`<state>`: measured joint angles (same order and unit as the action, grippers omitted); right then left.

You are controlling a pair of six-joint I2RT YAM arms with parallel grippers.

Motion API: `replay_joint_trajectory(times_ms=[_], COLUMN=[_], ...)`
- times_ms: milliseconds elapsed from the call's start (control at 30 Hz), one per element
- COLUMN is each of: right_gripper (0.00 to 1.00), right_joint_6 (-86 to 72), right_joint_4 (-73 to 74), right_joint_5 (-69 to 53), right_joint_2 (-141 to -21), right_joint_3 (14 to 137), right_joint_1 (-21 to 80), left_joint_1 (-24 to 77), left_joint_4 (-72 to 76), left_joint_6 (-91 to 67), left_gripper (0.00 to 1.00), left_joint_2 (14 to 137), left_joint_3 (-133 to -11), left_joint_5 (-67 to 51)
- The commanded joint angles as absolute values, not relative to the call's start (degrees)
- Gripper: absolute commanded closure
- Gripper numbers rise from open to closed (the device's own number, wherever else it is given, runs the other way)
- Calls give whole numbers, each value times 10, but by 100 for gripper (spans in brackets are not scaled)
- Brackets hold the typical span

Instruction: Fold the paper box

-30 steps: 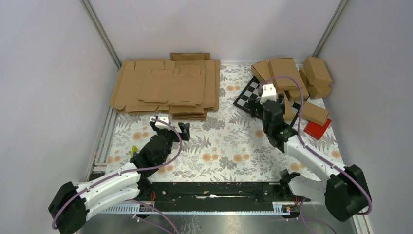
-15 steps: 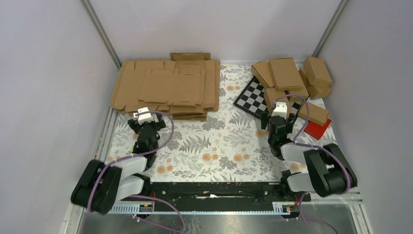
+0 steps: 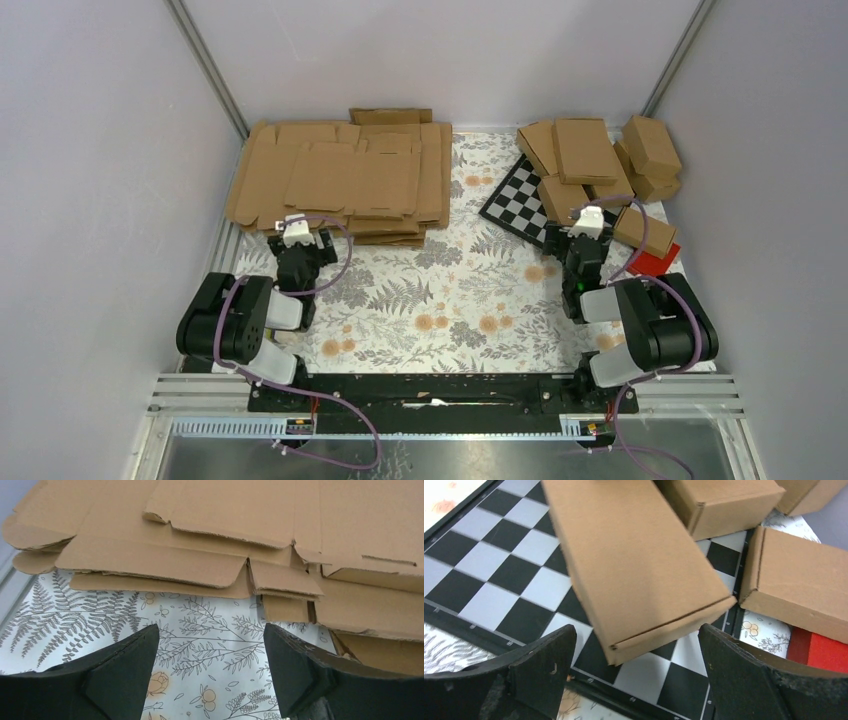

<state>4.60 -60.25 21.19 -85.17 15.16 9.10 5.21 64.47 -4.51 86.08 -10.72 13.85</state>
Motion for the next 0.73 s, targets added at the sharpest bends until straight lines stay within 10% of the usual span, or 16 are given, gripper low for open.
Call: replay_joint_trajectory(times_ms=[0,67,700], right_gripper=[1,0,0], right_joint_6=[-19,-26,-17], right_joint_4=[-747,-677,-712], right_joint_5=[191,188,174], right_joint_2=[-898,-881,-888], right_joint_3=[125,145,133], right_joint_1=[41,40,40], left_joint_1=[47,47,47], left_joint_4=[693,692,686], left_joint_6=[-27,-26,-27], left_gripper=[15,2,1], left_joint_2=[869,869,869], left_joint_3=[-134,-134,-138], left_joint_5=[88,87,83])
